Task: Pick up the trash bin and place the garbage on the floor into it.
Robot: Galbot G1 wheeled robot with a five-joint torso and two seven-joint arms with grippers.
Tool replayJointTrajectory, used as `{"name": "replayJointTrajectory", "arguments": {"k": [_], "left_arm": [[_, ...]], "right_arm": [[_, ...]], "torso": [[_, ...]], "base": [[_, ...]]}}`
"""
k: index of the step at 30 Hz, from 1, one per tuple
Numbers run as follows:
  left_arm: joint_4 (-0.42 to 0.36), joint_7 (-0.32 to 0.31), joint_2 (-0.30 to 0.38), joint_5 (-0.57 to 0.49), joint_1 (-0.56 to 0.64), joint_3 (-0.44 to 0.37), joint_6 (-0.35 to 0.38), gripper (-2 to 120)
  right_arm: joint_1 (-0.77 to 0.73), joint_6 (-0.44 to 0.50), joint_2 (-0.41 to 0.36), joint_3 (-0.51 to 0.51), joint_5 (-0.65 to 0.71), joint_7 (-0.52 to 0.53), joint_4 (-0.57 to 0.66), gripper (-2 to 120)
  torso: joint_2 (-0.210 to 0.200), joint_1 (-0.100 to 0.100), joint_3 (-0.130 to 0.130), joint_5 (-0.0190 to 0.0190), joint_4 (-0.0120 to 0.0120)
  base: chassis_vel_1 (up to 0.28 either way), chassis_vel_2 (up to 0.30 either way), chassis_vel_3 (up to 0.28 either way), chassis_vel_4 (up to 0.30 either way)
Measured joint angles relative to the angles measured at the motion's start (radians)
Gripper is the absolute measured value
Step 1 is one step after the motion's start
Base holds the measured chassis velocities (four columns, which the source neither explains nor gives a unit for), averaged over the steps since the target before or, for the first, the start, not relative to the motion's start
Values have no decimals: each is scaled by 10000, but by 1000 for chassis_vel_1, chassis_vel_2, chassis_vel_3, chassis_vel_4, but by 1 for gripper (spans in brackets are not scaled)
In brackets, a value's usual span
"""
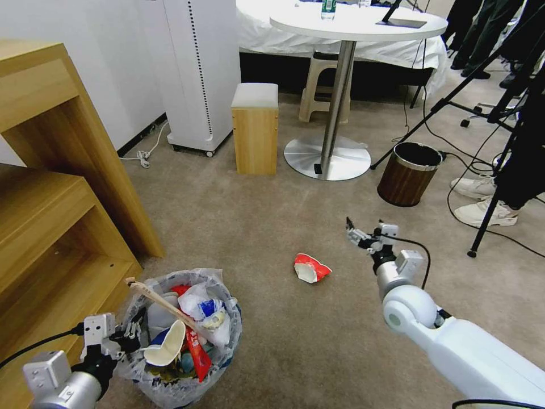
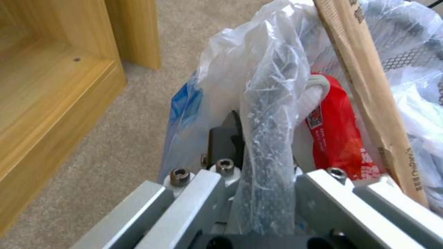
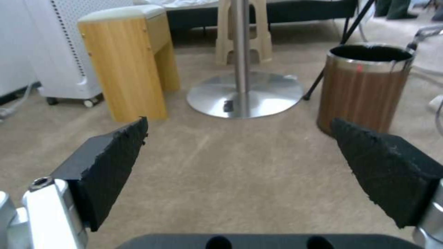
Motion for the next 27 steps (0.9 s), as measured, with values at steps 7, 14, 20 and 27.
{"name": "replayJointTrajectory", "arguments": {"k": [7, 14, 20, 27], "left_arm": [[-59, 53, 35, 16, 84, -123, -10, 1], [-61, 52, 79, -41, 107, -181, -29, 1], [-27, 59, 91, -68, 118, -236, -56, 1], [12, 80, 15, -15, 110, -194, -87, 1]], "right_arm": [[-604, 296, 353, 556, -1022, -209, -339, 100], [-788, 540, 548, 630, -1331, -281, -376, 100], [-847, 805, 622, 721, -1619, -419, -402, 100], [-922, 873, 652, 872, -1708, -588, -371, 100]], "torso": [[0, 0, 0, -1, -3], [0, 0, 0, -1, -3], [0, 1, 0, 0, -2], [0, 1, 0, -2, -3]], "base": [[-3, -3, -8, -3], [-6, -5, -15, -6], [0, 0, 0, 0], [0, 0, 0, 0]]}}
